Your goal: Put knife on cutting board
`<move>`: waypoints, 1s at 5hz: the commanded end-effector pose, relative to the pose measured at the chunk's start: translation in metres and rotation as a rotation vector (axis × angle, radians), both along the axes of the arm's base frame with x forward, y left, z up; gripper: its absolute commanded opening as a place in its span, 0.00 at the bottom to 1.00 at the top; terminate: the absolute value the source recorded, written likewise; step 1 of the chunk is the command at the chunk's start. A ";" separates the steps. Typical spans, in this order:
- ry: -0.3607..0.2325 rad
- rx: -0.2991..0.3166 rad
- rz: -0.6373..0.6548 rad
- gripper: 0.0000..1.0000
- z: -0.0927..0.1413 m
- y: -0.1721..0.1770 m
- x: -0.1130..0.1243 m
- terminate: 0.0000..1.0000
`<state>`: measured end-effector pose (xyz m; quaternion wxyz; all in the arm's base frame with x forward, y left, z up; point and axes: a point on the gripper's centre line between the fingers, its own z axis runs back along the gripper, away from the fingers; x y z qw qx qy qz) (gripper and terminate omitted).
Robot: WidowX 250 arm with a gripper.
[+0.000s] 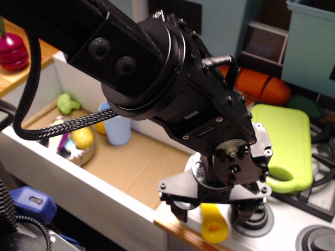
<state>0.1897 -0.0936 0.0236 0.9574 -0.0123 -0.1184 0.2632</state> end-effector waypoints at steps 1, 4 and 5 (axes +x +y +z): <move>-0.009 -0.035 0.020 1.00 -0.001 0.000 0.004 0.00; -0.002 0.006 0.027 0.00 0.017 0.002 0.006 0.00; -0.027 0.098 0.027 0.00 0.033 0.005 0.000 0.00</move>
